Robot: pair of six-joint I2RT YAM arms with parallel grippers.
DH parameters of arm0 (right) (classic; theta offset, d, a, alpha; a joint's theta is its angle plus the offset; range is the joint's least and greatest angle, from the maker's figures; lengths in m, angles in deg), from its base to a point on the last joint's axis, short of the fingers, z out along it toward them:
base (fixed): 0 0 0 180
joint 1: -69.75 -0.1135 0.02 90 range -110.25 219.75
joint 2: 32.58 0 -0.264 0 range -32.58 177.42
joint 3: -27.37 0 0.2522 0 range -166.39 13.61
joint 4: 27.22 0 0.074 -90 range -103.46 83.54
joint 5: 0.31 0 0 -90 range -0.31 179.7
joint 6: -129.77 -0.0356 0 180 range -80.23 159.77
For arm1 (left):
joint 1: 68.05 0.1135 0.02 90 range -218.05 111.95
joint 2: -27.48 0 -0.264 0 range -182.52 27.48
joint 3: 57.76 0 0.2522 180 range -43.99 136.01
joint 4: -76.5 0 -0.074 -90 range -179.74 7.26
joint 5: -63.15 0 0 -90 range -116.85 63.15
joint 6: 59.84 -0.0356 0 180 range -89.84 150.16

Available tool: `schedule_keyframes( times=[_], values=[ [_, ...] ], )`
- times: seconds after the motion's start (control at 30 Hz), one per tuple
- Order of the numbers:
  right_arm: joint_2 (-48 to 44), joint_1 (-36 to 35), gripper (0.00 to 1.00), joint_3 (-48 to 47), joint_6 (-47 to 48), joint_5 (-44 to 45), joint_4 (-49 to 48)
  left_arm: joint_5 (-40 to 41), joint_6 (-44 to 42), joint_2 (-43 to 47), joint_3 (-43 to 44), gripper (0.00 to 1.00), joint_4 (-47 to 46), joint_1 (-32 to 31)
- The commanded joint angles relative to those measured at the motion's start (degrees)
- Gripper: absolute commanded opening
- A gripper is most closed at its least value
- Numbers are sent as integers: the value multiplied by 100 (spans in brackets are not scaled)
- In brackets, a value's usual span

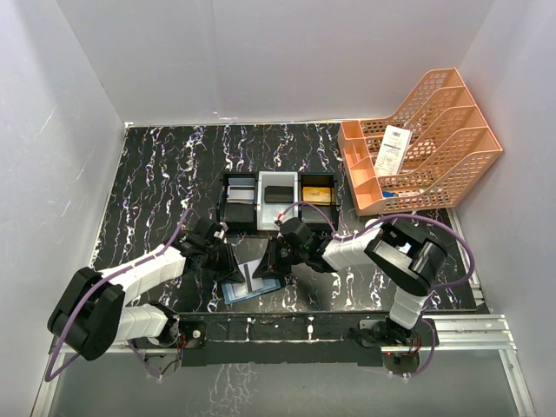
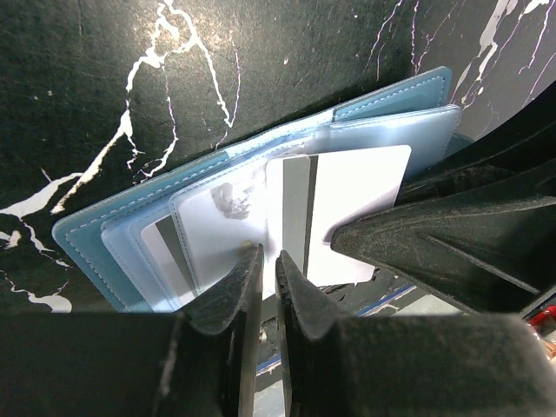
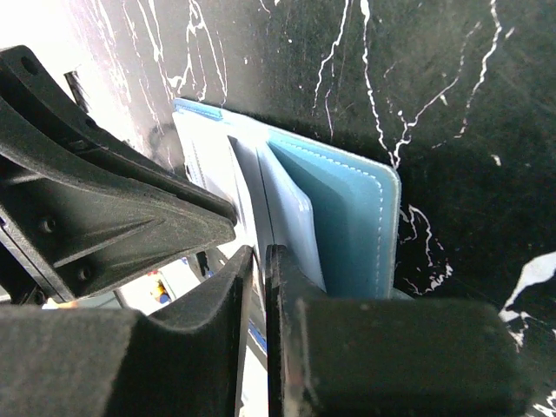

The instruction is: Take the credit cards out of the card holder

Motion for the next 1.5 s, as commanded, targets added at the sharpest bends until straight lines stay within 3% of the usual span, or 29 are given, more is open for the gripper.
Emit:
schedule_keyframes(
  times=[0.0, 0.23, 0.87, 1.47],
  values=[
    [-247, -17, 8, -213, 89, 114, 68, 199, -130, -43, 36, 11, 452, -21],
    [-349, -17, 2, -341, 316, 254, 470, 211, -110, -24, 3, 11, 429, -22],
    [-876, -13, 0, -461, 633, 729, 1009, 267, -153, 142, 156, 12, 652, -26],
    [-982, -17, 0, -539, 868, 539, 1020, 540, -262, 588, 736, 29, 1210, -26]
  ],
)
